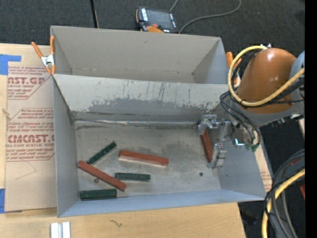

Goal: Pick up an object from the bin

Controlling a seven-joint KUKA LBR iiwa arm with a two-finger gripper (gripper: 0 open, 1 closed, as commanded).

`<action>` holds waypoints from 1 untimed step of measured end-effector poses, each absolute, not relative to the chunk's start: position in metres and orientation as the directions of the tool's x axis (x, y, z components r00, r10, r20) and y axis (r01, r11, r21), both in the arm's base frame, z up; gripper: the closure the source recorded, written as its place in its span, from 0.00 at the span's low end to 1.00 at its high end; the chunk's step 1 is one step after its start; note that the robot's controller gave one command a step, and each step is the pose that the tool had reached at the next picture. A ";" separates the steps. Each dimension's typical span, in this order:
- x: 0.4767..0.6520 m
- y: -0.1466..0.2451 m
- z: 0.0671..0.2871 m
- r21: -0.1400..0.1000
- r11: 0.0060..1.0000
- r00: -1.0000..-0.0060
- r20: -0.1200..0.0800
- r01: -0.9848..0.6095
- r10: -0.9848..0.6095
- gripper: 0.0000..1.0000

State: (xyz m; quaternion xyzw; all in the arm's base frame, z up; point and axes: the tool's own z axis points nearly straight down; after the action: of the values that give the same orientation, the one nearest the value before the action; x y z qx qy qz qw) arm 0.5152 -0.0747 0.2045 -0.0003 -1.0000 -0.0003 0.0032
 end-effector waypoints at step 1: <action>0.536 -0.006 0.066 0.003 0.976 -0.976 0.004 -0.217 -0.217 0.00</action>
Offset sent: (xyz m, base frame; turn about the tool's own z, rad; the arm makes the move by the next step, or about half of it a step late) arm 0.0223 0.0660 -0.1345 -0.2170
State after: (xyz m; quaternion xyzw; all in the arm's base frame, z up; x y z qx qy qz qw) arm 0.5362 -0.0060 0.0661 0.1094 -0.9940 -0.0013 0.0020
